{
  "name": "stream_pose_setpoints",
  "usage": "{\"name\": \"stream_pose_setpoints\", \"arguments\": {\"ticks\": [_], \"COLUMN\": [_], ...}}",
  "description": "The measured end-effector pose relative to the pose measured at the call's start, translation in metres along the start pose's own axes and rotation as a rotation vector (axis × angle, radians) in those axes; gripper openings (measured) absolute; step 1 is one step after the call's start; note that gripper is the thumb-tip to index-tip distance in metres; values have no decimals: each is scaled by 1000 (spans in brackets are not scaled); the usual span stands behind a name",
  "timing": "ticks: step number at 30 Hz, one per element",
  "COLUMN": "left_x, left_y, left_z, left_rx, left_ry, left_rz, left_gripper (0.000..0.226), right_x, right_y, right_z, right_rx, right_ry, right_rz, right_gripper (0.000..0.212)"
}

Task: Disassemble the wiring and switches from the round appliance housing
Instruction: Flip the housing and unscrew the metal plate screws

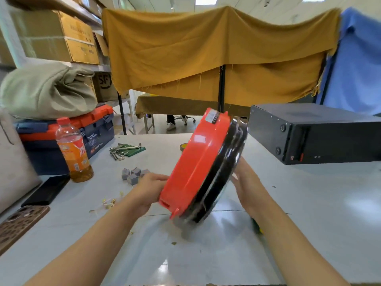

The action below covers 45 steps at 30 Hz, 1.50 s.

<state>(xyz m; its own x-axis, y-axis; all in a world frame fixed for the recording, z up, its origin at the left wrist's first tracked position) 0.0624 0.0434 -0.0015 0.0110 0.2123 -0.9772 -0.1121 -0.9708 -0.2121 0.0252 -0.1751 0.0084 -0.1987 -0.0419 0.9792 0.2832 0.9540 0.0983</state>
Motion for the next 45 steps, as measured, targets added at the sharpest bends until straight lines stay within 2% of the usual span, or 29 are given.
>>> {"name": "stream_pose_setpoints", "arguments": {"ticks": [2,3,5,8,12,17,21,23,27,31,35,39,42,45], "left_x": [5,11,17,-1,0,-3,-9,-15,-16,-8,7,15,23,27], "left_y": [14,19,30,51,54,1,-50,-57,-50,-48,-46,-44,-43,-45], "left_z": [2,-2,-1,11,17,-1,-15,-13,-6,-9,-17,-25,-28,-27], "left_rx": [58,42,-9,132,238,115,-30,-39,12,-39,-122,-92,-50,-30], "left_ry": [-41,-89,-205,-158,-192,-159,-65,-14,15,1,-39,16,-4,-31], "left_rz": [143,248,425,605,594,597,535,460,182,85,30,-57,-138,-231], "left_gripper": [53,53,41,20,22,28,61,61,47,28,28,28,37,36], "right_x": [-9,-12,-18,-14,-7,23,43,44,40,32,19,6,-3,-8], "right_y": [2,3,2,-3,-15,-45,-46,-42,-39,-36,-37,-37,-37,-37], "right_z": [2,3,2,-1,-5,-10,-12,-14,-20,-23,-26,-27,-27,-25], "right_rx": [-19,-18,-29,-155,-293,-438,-381,-350,-336,-287,-229,-112,-56,-16], "right_ry": [75,101,125,131,88,-135,-330,-361,-342,-287,-162,-42,23,87], "right_rz": [76,98,68,-60,-30,322,665,749,833,835,831,821,797,719], "right_gripper": [64,66,52,30,28,24,25,25,24,27,22,14,20,26]}}
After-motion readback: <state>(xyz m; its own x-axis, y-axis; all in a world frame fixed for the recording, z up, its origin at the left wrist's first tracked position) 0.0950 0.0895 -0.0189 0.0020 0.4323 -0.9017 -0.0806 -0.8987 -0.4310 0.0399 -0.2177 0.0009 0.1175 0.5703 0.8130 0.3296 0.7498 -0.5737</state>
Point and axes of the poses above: each hand's wrist, its own z-axis away from the middle knuckle, its own y-axis out of the palm, x = y × z, the point moved 6 cm from there along -z, towards the middle knuckle, and after that the axes turned 8 degrees about -x, right-handed, at the moved point
